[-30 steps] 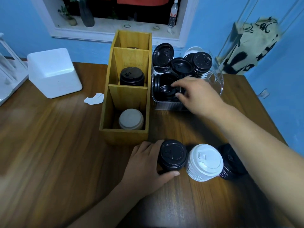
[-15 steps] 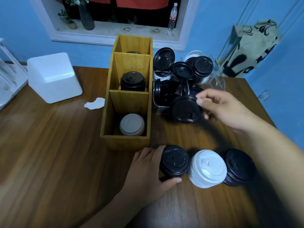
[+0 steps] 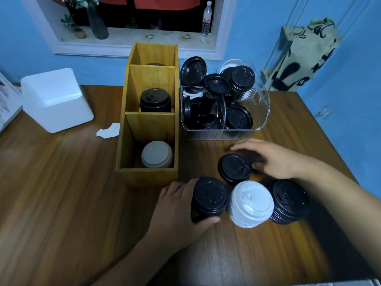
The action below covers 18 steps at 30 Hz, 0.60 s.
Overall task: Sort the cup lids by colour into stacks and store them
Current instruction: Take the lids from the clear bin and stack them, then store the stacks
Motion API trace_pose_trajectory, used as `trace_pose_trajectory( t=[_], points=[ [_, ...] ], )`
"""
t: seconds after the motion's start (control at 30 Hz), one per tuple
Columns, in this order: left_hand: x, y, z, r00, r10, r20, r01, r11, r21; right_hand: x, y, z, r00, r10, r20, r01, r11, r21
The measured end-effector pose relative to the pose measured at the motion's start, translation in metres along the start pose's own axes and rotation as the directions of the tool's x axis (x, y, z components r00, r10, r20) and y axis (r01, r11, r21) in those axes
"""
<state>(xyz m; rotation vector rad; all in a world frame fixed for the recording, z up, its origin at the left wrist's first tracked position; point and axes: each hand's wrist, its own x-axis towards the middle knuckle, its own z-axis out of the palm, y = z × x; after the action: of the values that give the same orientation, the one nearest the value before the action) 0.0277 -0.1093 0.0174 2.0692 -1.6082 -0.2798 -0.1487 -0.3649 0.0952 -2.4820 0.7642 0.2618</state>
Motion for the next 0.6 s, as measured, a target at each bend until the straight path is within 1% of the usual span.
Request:
trace_pose_trajectory(
  t=[0.07, 0.1, 0.13, 0.17, 0.23, 0.27, 0.3, 0.37, 0.4, 0.43, 0.47, 0.5, 0.6],
  points=[
    [0.0, 0.0, 0.0, 1.0, -0.007, -0.011, 0.006, 1.0, -0.006, 0.001, -0.01, -0.001, 0.978, -0.07, 0.194, 0.082, 0.995, -0.056],
    [0.0, 0.001, 0.0, 1.0, -0.009, -0.012, 0.009, 1.0, -0.006, 0.004, -0.014, 0.001, 0.963, -0.078, 0.26, 0.107, 0.989, -0.099],
    [0.0, 0.001, 0.0, 1.0, -0.01, -0.012, 0.01, 1.0, -0.001, 0.007, -0.018, 0.002, 0.951, -0.077, 0.298, 0.123, 0.983, -0.138],
    [0.0, 0.001, 0.0, 1.0, -0.01, -0.01, 0.01, 1.0, 0.004, 0.009, -0.02, 0.002, 0.95, -0.077, 0.304, 0.136, 0.975, -0.178],
    [0.0, 0.001, -0.001, 1.0, -0.005, -0.014, 0.005, 1.0, 0.006, 0.013, -0.019, 0.003, 0.968, -0.054, 0.246, 0.126, 0.948, -0.291],
    [0.0, 0.002, -0.001, 1.0, -0.003, -0.018, 0.003, 1.0, 0.002, 0.013, -0.018, 0.004, 0.983, -0.006, 0.181, 0.073, 0.928, -0.366],
    [0.0, 0.002, -0.001, 1.0, -0.002, -0.019, 0.002, 1.0, -0.001, 0.012, -0.017, 0.003, 0.993, 0.073, 0.094, -0.024, 0.897, -0.442],
    [0.0, 0.002, -0.001, 1.0, -0.003, -0.017, 0.003, 1.0, -0.002, 0.009, -0.016, 0.005, 0.967, 0.247, -0.066, -0.24, 0.787, -0.569],
    [0.0, 0.002, -0.002, 1.0, -0.005, -0.017, 0.005, 1.0, -0.003, 0.007, -0.012, 0.008, 0.951, 0.295, -0.09, -0.291, 0.76, -0.582],
    [0.0, 0.003, -0.002, 1.0, -0.008, -0.017, 0.008, 1.0, -0.005, 0.004, -0.008, 0.01, 0.946, 0.313, -0.088, -0.307, 0.772, -0.557],
    [0.001, 0.003, -0.002, 1.0, -0.011, -0.014, 0.011, 1.0, -0.006, 0.0, -0.003, 0.008, 0.947, 0.314, -0.062, -0.3, 0.805, -0.512],
    [0.001, 0.003, -0.002, 1.0, -0.011, -0.011, 0.011, 1.0, -0.005, -0.003, 0.002, 0.006, 0.958, 0.285, -0.031, -0.267, 0.845, -0.464],
    [0.001, 0.003, -0.002, 1.0, -0.013, -0.009, 0.013, 1.0, 0.005, -0.005, 0.016, 0.001, 0.993, 0.116, 0.027, -0.101, 0.939, -0.329]
  ],
)
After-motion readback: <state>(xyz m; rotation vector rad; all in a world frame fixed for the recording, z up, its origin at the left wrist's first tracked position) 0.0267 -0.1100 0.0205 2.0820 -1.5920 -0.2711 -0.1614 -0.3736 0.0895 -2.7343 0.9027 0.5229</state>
